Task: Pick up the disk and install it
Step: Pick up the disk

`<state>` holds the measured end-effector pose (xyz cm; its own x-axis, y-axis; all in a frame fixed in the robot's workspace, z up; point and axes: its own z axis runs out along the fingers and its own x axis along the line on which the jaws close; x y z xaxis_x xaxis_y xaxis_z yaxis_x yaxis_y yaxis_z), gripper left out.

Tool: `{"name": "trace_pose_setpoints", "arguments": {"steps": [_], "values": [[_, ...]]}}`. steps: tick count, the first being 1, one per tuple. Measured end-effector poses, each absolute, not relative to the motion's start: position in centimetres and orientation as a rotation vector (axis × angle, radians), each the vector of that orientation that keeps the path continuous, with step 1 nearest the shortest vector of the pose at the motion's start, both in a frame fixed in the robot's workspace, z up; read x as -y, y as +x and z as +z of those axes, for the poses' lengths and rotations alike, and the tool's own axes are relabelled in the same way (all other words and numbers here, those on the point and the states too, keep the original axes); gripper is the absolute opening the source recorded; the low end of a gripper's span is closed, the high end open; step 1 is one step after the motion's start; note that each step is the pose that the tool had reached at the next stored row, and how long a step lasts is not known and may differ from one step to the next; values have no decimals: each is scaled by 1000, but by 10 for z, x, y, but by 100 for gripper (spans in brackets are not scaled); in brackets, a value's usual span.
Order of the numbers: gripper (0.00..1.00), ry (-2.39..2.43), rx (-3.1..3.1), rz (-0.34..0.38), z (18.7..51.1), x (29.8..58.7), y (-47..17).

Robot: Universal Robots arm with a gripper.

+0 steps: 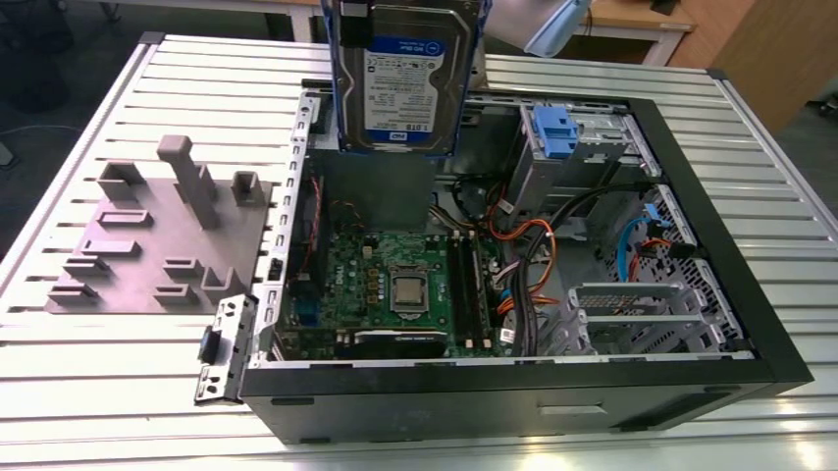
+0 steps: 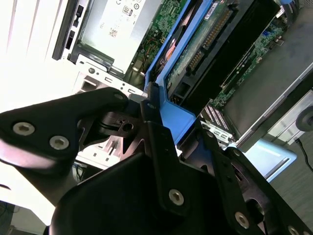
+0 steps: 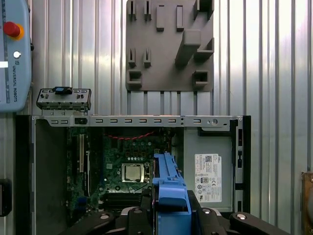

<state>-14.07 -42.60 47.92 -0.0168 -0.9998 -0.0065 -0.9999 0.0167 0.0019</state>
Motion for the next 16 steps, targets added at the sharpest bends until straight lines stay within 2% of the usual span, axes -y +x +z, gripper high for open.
{"name": "trace_pose_setpoints", "arguments": {"steps": [16], "values": [[36, -2200, -2238, 9, 479, 431, -134]]}}
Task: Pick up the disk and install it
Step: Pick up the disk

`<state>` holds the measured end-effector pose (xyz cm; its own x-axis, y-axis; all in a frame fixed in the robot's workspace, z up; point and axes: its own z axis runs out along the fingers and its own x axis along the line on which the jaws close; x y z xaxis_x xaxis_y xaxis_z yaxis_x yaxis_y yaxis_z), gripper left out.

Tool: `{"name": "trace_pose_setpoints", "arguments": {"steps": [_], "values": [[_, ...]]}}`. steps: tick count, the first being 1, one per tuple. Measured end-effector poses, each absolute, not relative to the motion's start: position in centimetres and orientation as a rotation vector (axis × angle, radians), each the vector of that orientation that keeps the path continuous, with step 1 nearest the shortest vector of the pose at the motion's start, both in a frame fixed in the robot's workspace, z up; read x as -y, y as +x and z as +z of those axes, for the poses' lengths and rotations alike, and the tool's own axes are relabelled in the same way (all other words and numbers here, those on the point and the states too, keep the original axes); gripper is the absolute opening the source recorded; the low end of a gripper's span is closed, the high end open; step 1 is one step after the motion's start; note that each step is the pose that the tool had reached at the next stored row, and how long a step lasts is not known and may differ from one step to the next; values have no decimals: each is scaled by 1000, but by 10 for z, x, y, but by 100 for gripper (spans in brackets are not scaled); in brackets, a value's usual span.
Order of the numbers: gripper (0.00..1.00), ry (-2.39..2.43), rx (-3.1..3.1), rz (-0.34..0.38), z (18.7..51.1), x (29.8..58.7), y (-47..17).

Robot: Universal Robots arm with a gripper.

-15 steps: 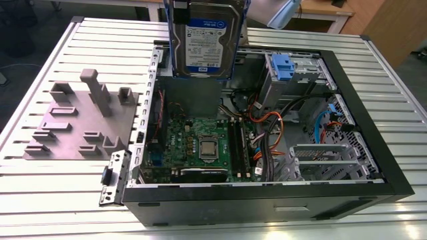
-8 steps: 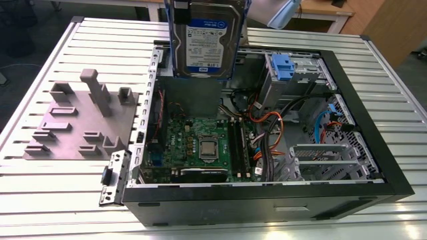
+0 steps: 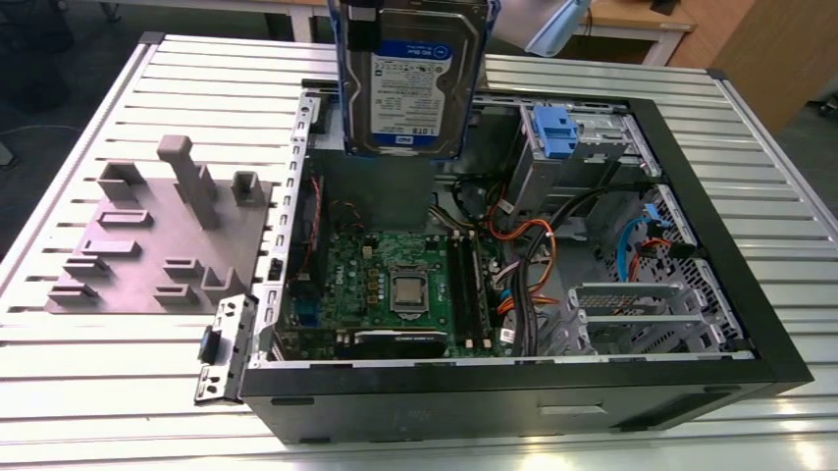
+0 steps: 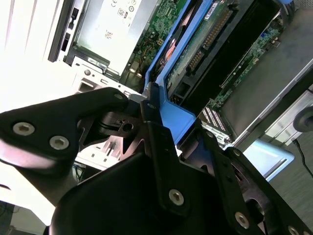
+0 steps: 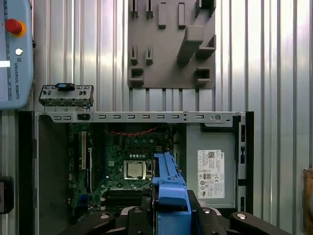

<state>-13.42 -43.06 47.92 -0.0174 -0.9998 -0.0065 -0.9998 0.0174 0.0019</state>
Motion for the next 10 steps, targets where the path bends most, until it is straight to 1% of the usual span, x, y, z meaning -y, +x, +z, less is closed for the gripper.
{"name": "trace_pose_setpoints", "arguments": {"steps": [10], "values": [[36, -2200, -2238, 9, 479, 431, -129]]}}
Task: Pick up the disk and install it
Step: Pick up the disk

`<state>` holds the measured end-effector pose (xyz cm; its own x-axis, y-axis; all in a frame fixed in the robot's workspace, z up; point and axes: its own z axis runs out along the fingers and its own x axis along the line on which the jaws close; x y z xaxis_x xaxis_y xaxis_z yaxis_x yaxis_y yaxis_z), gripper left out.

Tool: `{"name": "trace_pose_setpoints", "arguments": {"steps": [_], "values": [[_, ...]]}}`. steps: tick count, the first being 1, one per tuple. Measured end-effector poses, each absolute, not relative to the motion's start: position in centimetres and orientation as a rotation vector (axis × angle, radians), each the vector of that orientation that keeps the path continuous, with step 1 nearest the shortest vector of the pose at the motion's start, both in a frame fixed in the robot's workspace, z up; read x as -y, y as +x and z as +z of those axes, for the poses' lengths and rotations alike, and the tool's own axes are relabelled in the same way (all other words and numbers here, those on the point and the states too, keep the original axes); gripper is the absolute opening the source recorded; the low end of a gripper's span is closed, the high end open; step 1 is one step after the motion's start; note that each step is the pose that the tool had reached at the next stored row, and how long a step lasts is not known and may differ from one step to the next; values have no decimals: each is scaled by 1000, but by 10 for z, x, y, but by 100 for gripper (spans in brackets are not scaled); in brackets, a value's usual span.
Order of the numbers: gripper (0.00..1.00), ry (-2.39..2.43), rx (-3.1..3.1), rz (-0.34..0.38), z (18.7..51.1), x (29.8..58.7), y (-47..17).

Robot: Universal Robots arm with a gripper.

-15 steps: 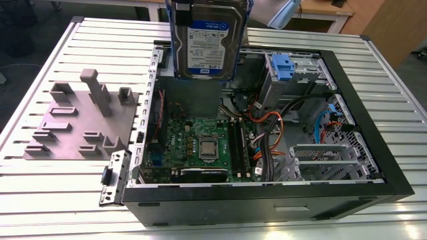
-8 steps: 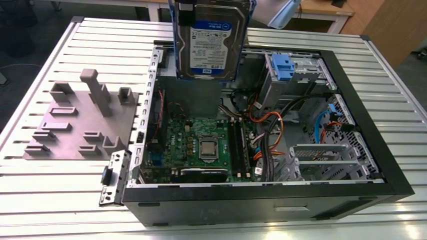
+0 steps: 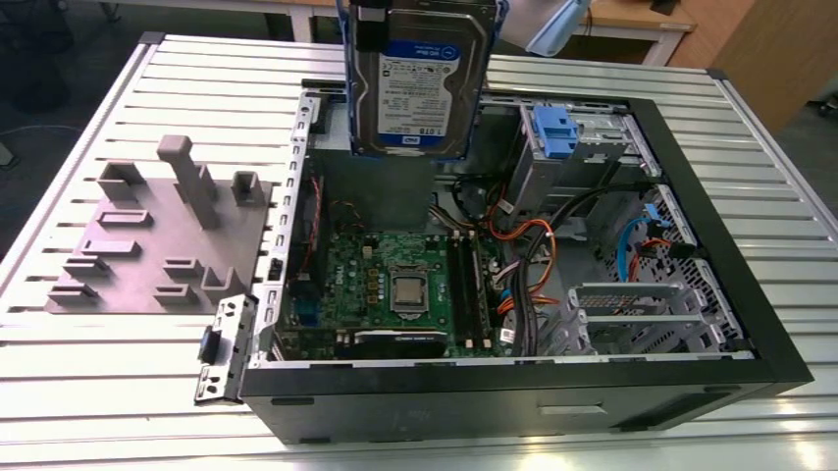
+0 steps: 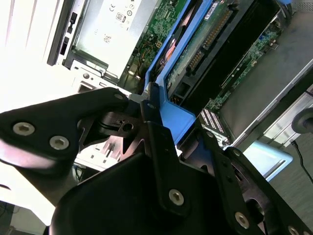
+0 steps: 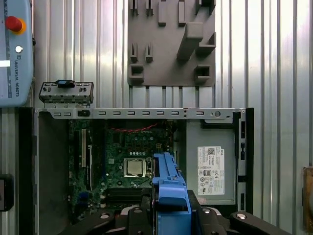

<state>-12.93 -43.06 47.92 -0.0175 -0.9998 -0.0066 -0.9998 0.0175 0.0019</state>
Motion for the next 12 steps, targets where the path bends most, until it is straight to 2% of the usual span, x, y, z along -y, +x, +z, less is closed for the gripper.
{"name": "trace_pose_setpoints", "arguments": {"steps": [12], "values": [[36, -2197, -2241, 9, 479, 435, -116]]}}
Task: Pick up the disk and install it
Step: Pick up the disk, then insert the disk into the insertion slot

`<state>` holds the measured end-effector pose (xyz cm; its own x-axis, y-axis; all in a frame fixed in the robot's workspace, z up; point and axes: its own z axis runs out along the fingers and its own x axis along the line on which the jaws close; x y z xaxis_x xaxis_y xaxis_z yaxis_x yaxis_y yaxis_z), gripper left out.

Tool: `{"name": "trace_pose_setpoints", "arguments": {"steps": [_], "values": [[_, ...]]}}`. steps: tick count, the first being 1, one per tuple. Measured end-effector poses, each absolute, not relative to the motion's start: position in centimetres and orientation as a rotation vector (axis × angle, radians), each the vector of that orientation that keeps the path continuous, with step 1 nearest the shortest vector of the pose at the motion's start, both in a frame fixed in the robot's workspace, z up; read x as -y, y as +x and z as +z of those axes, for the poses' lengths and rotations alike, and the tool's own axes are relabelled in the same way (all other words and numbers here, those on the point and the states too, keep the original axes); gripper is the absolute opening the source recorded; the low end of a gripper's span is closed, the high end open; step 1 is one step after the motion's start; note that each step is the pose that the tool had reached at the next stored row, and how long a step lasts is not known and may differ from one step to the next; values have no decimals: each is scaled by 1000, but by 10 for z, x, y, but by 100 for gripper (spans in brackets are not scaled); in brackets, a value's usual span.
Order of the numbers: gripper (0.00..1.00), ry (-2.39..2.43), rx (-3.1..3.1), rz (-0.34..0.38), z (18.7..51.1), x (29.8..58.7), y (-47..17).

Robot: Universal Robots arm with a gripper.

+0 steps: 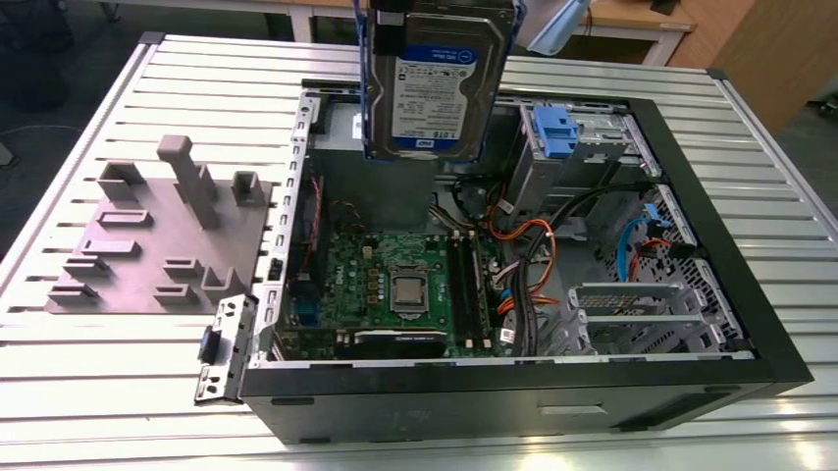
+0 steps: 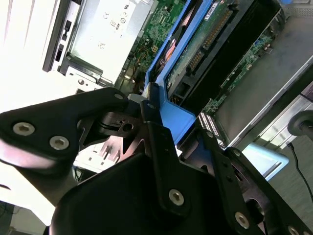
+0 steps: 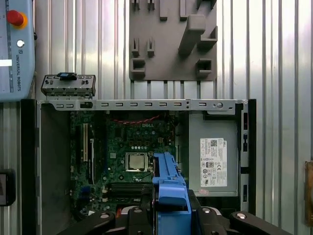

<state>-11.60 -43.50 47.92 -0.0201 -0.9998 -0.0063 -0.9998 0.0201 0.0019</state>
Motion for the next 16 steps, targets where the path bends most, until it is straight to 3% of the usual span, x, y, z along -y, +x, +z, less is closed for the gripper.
{"name": "trace_pose_setpoints", "arguments": {"steps": [16], "values": [[36, -2193, -2246, 8, 479, 438, -96]]}}
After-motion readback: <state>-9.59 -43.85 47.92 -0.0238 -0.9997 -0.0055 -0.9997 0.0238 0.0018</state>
